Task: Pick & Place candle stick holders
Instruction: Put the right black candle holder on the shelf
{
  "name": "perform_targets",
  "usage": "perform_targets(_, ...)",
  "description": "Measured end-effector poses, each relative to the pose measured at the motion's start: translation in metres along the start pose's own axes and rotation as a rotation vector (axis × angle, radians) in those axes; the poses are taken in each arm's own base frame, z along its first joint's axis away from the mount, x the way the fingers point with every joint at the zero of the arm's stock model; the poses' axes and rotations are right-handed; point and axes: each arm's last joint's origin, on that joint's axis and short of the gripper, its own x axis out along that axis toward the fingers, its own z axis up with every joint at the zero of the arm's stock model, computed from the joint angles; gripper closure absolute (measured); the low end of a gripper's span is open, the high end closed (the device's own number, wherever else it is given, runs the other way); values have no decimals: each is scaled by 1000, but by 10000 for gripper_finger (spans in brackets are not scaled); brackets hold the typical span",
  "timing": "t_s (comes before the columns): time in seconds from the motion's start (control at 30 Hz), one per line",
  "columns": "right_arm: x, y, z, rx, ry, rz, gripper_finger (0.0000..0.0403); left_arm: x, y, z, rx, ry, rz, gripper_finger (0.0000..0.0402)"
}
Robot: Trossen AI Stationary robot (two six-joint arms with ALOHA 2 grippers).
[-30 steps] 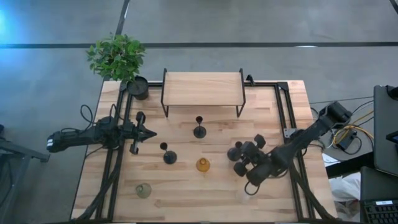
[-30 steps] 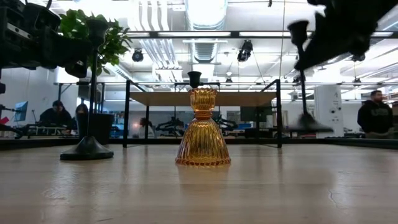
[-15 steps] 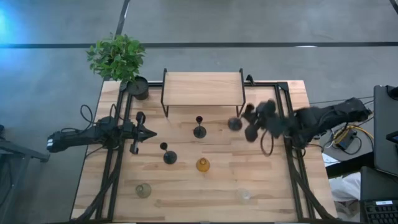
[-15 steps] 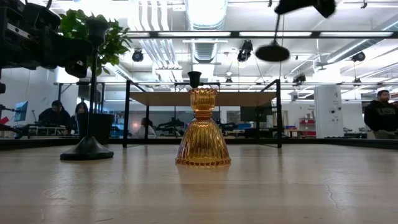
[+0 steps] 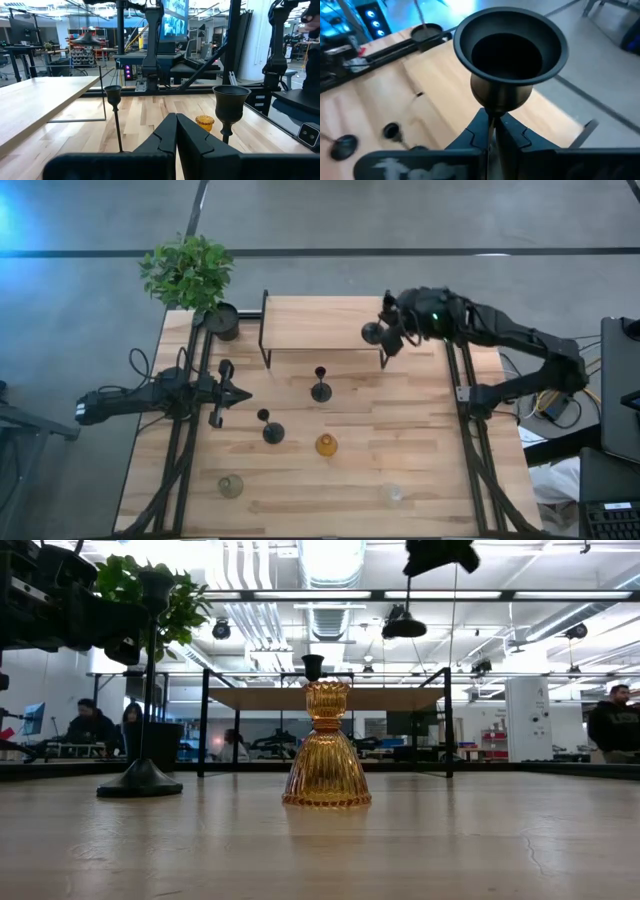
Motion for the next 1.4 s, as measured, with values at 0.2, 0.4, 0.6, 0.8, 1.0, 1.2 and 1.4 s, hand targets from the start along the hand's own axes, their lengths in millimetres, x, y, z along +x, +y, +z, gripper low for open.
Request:
perform_targets(0.2,30,-11,26,-63,18,0,391,0,0,0,0,0,0,387)
perform_targets(0.4,65,-35,42,-60,61,3,391,0,0,0,0,0,0,387)
perform_targets(0.6,90,-57,50,-55,89,1,391,0,0,0,0,0,1,387)
perform_targets(0.8,98,-80,54,-51,93,-32,391,0,0,0,0,0,0,387)
perform_targets(1.0,109,-96,56,-44,27,5,391,0,0,0,0,0,0,387)
perform_targets(1.2,125,-103,54,-60,6,-7,392,0,0,0,0,0,0,387)
perform_targets(1.4,143,-105,46,-80,48,34,392,0,0,0,0,0,0,387)
